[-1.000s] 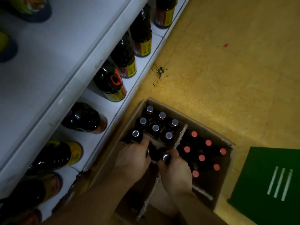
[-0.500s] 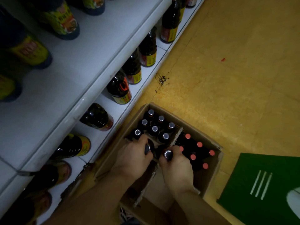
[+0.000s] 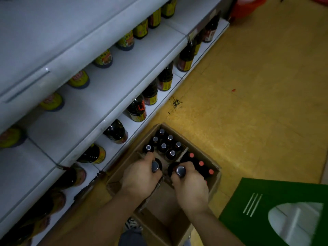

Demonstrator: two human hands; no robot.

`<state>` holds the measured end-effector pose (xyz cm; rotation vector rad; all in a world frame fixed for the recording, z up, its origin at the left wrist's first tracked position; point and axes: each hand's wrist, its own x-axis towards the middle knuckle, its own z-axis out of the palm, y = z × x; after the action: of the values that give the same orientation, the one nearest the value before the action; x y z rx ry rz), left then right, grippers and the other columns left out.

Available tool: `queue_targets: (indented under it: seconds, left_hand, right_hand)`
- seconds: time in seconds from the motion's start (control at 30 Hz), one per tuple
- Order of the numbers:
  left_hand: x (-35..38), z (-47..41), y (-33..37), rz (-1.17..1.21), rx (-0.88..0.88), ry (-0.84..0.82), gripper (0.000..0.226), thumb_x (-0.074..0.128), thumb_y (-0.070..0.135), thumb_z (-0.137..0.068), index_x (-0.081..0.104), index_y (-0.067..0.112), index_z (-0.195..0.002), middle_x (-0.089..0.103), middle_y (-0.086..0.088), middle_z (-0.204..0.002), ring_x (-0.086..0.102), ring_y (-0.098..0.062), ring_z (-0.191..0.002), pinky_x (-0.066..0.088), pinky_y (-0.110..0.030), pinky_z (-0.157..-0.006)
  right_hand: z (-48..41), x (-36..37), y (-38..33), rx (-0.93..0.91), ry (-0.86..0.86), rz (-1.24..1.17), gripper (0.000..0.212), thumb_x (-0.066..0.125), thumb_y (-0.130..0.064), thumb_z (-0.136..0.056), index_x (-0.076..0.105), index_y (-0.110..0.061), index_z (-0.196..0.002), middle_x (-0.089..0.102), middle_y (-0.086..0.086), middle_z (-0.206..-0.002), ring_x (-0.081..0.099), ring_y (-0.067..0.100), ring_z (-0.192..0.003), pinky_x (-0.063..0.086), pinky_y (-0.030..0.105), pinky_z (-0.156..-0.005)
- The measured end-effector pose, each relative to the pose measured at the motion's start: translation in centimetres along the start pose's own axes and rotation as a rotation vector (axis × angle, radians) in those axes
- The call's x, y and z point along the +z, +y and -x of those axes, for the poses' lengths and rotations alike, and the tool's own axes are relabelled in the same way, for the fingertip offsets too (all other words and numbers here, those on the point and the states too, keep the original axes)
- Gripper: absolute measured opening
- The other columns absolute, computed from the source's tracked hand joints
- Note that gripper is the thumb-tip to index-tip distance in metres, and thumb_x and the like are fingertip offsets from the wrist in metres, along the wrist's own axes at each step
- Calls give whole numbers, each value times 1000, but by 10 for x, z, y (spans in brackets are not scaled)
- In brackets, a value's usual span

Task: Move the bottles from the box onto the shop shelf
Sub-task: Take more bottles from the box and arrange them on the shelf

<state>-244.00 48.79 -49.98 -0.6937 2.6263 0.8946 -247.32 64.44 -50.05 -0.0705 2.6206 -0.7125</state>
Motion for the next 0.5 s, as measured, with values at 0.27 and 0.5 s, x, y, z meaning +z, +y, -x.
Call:
queue_targets:
  seconds: [0.27, 0.5]
  left_hand:
    - [-47, 61, 40, 44, -35, 50, 23, 64, 39, -92, 43, 29, -98, 57, 10, -76, 57, -19, -73, 34, -32, -60]
    - [-90, 116, 78, 71, -68, 116, 20, 64, 39, -90, 47, 29, -94, 63, 7, -75, 57, -15, -68, 40, -32, -58]
  right_hand:
    - [42, -72, -30, -59, -23, 29, 17, 62, -35, -95, 57, -26, -109, 67, -6, -85, 68, 19, -81, 55, 37, -69]
    - [84, -137, -56, -133, -23, 59, 17, 63, -38, -93, 56, -29, -105, 69, -7, -85, 70, 19, -79, 58, 41, -71]
